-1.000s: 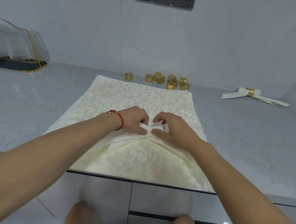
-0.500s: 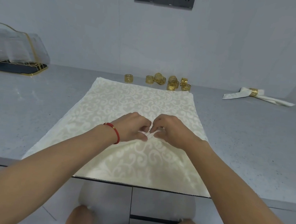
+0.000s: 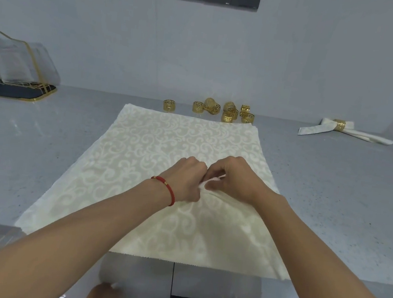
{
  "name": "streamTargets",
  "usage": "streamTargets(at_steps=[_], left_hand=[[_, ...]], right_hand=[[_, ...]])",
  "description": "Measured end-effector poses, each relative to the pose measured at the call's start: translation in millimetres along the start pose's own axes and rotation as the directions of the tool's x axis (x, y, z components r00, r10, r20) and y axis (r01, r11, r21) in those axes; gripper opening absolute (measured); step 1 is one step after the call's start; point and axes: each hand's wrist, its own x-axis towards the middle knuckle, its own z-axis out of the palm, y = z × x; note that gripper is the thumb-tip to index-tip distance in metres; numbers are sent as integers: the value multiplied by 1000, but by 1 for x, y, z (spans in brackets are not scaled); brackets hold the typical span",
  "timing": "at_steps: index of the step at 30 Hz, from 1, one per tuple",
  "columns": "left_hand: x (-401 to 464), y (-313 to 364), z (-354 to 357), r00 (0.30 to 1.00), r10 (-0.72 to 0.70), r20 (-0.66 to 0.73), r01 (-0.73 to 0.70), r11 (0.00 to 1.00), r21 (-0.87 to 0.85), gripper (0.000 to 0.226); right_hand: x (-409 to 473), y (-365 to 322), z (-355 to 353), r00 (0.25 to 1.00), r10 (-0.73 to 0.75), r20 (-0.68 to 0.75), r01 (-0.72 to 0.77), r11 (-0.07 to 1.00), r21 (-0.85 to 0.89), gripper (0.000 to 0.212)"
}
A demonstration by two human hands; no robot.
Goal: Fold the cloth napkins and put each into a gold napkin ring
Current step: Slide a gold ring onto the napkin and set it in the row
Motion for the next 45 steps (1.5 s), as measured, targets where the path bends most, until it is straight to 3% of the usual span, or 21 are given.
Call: streamTargets(at_steps=[5,8,11,16,20,24,26,28,31,33,37,41,45], left_hand=[[12,-16,-4,997,-38,-66,37,999,-14,16],[31,-47,-11,978,-104,-182,100,994,-35,23],[59,-92,-11,910,-199,-363,186,980,-71,24],[79,-125,14,781,-195,-593,208,977,-48,49],[79,-135,29,719,-162,-676,150,986,-77,55],[80,-130,29,681,-165,-713,153,985,-83,57],[80,-131,30,674,-167,-720,148,985,-89,57],[79,-134,30,675,-188,-713,161,981,-107,56],[80,-138,29,681,-226,-697,189,973,-130,54],[79,-137,26,689,-245,-682,205,968,-141,53],[74,-134,22,697,-290,-655,237,956,-171,46],[69,-132,21,701,-296,-649,235,955,-181,43],[69,-128,20,708,-291,-644,220,957,-190,45]], right_hand=[[14,5,-5,1000,-6,-25,7,998,61,12],[39,17,-9,987,64,-147,-43,989,145,10],[79,49,-16,925,213,-314,-183,976,121,17],[156,110,-23,847,325,-421,-396,914,-92,25],[216,147,-27,866,325,-381,-418,889,-190,38],[252,165,-24,872,332,-359,-468,781,-414,27],[258,161,-26,874,306,-377,-460,772,-439,24],[255,151,-34,858,253,-447,-415,854,-313,19],[224,124,-55,760,352,-547,-311,935,169,13],[184,102,-64,705,492,-510,-237,842,484,11],[99,81,-57,657,642,-395,-110,600,792,9],[49,72,-32,596,749,-288,-23,375,927,29],[41,65,-13,620,745,-247,-3,316,949,39]])
